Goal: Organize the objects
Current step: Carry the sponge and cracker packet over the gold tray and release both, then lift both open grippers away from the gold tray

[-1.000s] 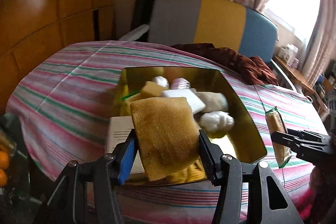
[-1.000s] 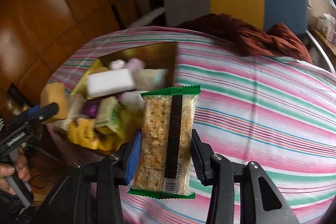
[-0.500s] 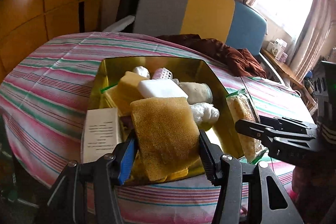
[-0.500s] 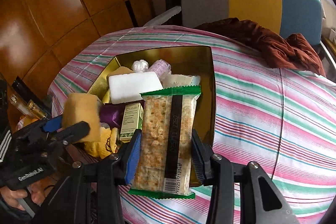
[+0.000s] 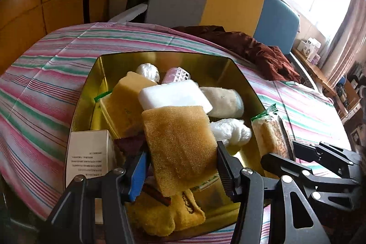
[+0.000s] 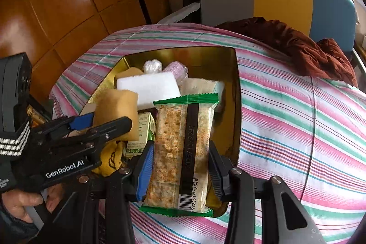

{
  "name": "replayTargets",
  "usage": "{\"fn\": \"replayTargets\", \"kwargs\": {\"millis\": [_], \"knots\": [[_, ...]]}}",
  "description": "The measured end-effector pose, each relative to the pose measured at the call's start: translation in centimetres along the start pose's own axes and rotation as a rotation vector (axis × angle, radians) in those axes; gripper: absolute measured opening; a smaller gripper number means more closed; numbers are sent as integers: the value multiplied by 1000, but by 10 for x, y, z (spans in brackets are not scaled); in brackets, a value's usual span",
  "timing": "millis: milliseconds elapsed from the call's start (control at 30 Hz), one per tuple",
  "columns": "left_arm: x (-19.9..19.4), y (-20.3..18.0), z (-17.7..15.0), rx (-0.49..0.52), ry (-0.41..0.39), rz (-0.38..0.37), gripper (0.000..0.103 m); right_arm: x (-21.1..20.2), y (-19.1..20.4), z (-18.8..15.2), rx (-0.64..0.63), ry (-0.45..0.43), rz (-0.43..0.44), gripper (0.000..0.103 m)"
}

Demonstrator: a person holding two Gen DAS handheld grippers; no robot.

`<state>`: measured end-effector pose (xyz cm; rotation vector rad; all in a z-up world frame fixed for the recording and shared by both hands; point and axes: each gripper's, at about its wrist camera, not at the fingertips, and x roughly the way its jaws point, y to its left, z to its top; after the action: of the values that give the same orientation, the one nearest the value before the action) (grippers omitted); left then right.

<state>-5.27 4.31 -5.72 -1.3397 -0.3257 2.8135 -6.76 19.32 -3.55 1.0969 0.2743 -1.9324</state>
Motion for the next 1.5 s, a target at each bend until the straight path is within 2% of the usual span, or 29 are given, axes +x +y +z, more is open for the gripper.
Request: {"fn": "replayTargets", "kwargs": {"millis": [133,267,400,567,667,733,900,1000,1167,1367,1433,1500], "knots": [[17,6,6,-15,30,38,56,15,0,5,-14,25,-5,44],[18,8,16,-22,12,48,58,30,-3,11,-10,48,-20,45],[18,9,11,-24,15,48,60,37,-7,13,18,47,-18,45],[4,9,1,-11,-13,72,61,34,-8,9,29,46,-22,45],[-7,12,-4,-23,-34,62,64,29,-9,6,37,35,-17,45],[-18,13,-7,-27,-59,36,70,24,-7,5,35,28,-7,45],[-42,14,-9,-21,-110,-1,73,17,2,2,19,11,4,45],[-60,24,-8,-35,-151,4,73,11,8,2,18,-5,16,45],[-87,56,-12,-110,-202,89,73,9,37,8,-43,-23,82,45],[-100,86,-21,-192,-219,199,76,38,92,19,-152,-8,154,45],[-102,90,-23,-208,-223,212,80,58,106,17,-213,25,83,45],[-102,91,-25,-212,-221,218,81,70,102,15,-208,41,13,45]]}}
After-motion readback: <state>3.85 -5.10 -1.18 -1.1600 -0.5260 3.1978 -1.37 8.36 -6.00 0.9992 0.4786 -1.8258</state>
